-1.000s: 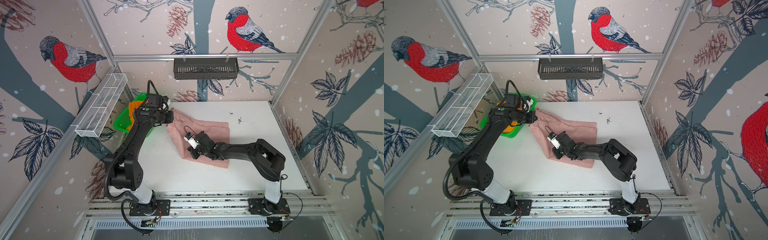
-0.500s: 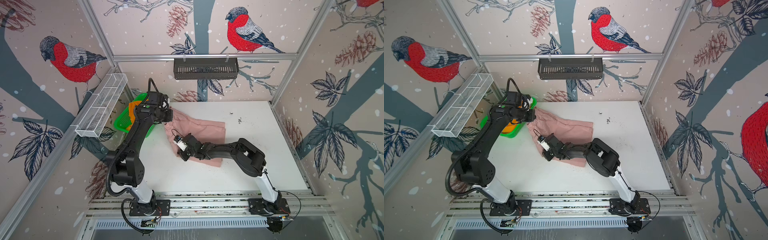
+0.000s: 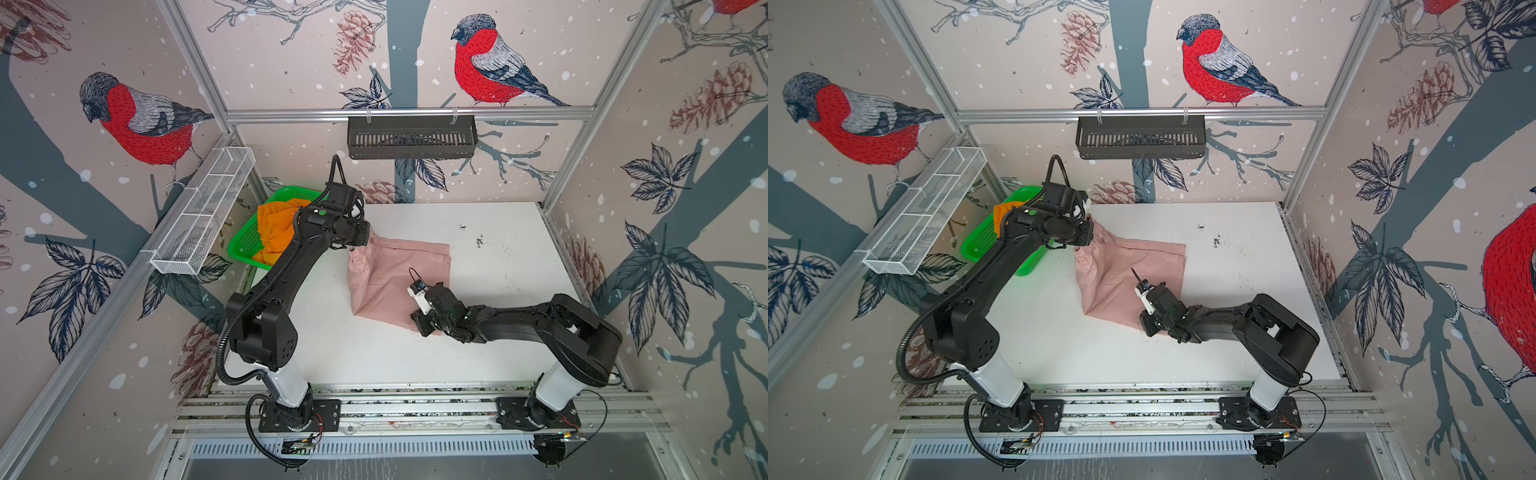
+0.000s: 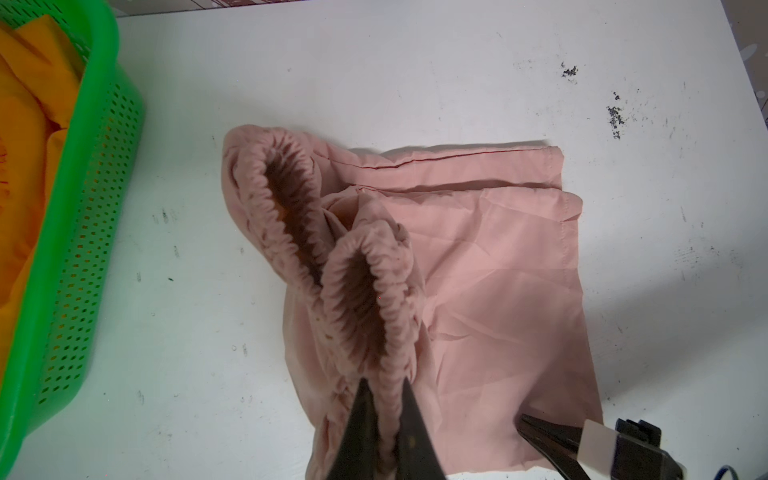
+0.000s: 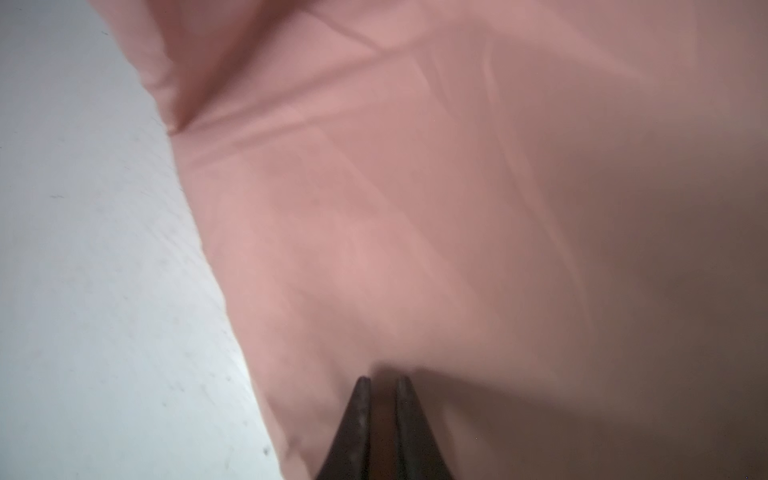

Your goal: Fold and stack the shorts

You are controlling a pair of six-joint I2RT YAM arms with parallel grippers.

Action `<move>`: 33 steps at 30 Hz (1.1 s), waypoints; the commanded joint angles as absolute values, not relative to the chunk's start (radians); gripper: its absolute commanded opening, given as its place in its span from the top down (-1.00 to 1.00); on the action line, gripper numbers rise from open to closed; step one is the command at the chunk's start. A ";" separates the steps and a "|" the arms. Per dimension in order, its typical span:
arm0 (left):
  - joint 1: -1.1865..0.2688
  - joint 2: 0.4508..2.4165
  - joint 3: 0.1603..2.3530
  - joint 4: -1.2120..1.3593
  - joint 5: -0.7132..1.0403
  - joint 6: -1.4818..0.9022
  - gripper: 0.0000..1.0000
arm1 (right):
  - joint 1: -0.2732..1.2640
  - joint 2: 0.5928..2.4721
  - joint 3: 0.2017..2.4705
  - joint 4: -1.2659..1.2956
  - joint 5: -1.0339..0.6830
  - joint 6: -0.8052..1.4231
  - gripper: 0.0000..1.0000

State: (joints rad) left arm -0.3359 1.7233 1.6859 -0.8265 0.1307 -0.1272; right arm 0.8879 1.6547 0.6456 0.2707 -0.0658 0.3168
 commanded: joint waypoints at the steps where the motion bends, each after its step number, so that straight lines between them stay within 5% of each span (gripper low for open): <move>1: -0.366 1.738 1.695 -0.826 0.118 -0.157 1.00 | 0.900 1.638 0.595 0.337 -0.031 0.398 0.78; 26: -0.585 1.762 1.601 -0.678 0.212 -0.229 1.00 | 0.931 1.700 0.582 0.396 -0.028 0.423 0.82; 33: -0.647 1.803 1.561 -0.633 0.237 -0.232 1.00 | 0.933 1.706 0.578 0.414 -0.029 0.428 0.61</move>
State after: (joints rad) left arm -0.6235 1.7908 1.5749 -0.6834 0.1967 -0.2207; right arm 0.9318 1.6962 0.5831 0.4793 -0.0292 0.4187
